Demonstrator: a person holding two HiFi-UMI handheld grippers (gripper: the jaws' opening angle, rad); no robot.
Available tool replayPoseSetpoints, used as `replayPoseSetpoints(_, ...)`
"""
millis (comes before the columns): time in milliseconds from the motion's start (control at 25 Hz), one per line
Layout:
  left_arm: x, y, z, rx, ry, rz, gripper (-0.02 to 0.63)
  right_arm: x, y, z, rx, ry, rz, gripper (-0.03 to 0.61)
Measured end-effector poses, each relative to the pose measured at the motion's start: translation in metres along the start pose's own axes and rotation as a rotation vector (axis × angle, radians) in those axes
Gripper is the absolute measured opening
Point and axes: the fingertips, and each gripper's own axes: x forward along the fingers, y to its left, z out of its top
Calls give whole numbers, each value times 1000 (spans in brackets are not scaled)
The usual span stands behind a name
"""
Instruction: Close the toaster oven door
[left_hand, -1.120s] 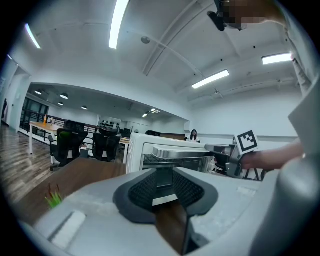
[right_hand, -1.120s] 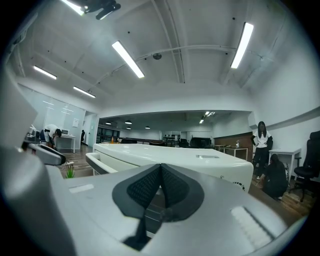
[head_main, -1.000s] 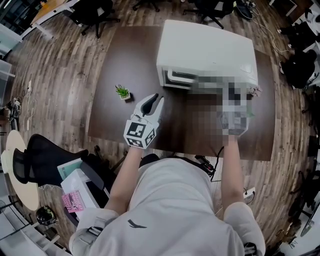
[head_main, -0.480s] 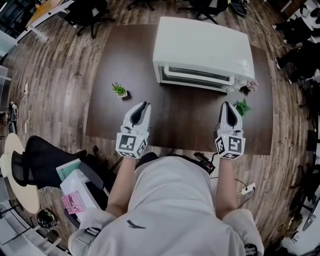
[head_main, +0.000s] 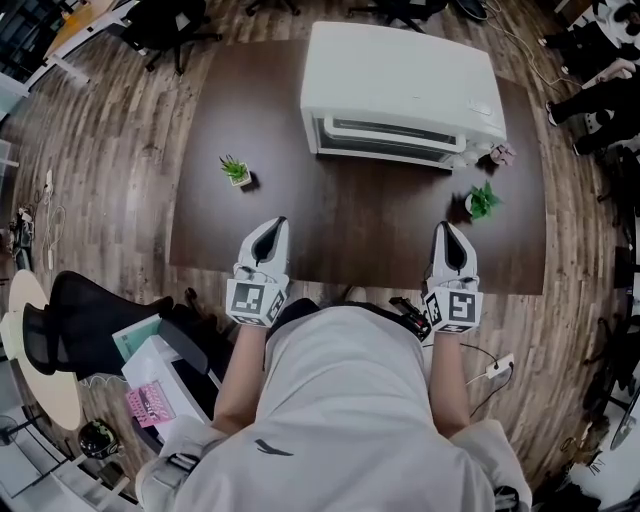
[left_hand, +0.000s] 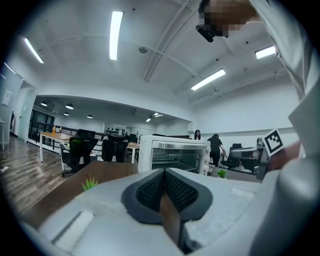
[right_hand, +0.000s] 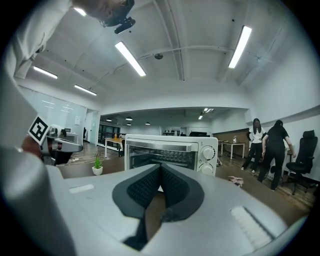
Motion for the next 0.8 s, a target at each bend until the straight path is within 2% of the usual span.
replayPoseSetpoints(280,5,-8,6,22,-22,-18,3,-1,8,6,-32,-17,20,0)
replayPoseSetpoints(520,5,-15,10,-20,-37,-28,3,-4,9,8,-32,-16,28,0)
replayPoseSetpoints(800,4,-21,7,52,-18,-58,3,-2,13,5,-20,-22,29,0)
